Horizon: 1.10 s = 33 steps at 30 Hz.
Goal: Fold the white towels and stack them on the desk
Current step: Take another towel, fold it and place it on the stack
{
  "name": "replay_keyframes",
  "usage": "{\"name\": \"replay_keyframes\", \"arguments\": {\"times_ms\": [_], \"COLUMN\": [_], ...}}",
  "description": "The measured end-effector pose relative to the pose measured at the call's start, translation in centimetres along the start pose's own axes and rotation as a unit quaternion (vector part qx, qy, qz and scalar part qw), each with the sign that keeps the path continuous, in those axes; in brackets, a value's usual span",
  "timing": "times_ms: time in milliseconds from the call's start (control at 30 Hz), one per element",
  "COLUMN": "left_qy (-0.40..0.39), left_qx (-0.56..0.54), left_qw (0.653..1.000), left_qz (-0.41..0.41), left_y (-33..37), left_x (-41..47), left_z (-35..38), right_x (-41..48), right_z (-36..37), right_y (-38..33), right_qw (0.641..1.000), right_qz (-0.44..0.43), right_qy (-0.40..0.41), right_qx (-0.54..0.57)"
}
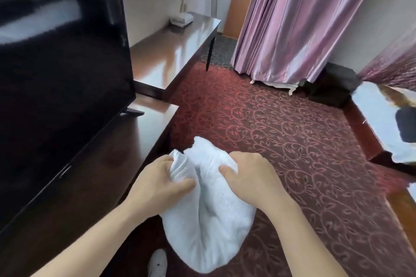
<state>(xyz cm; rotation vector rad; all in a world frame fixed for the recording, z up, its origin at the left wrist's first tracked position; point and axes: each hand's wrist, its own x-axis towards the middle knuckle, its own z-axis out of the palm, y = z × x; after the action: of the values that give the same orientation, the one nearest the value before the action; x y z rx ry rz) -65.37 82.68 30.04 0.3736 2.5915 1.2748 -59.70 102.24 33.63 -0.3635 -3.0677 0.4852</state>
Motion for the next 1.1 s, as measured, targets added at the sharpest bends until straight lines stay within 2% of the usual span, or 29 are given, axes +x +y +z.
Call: {"name": "replay_keyframes", "arguments": {"times_ms": [167,333,500,700,933,1100], "left_qy": [-0.007,0.001,0.031,0.108,0.214,0.266], "left_qx": [-0.016,0.011,0.028,0.021,-0.013,-0.020], "left_qw": [1.000,1.000,0.999,0.989,0.969,0.951], "left_qz": [-0.014,0.010,-0.010,-0.097,-0.124,-0.156], "left_y": [1.4,4.6,6.5,9.3,12.4,11.4], "left_x": [14.3,26.4,39.1,52.8,65.8,76.9], "left_z": [-1.7,-1.8,-0.4,1.1,-0.3,-1.5], "right_x": [11.9,24.1,38.0,56.2,73.7,86.6], "right_z": [-1.7,-3.3,-3.7,-4.1,-7.6,-6.7], "right_y": [2.5,4.8,8.4,12.3,11.6,9.9], "right_qw": [0.997,0.996,0.996,0.995,0.987,0.982], "right_qz": [0.072,0.067,0.027,-0.050,-0.142,-0.179], "right_qy": [0.028,0.053,0.055,0.038,0.020,0.000], "right_qx": [0.021,0.039,0.059,0.081,0.075,0.059]}}
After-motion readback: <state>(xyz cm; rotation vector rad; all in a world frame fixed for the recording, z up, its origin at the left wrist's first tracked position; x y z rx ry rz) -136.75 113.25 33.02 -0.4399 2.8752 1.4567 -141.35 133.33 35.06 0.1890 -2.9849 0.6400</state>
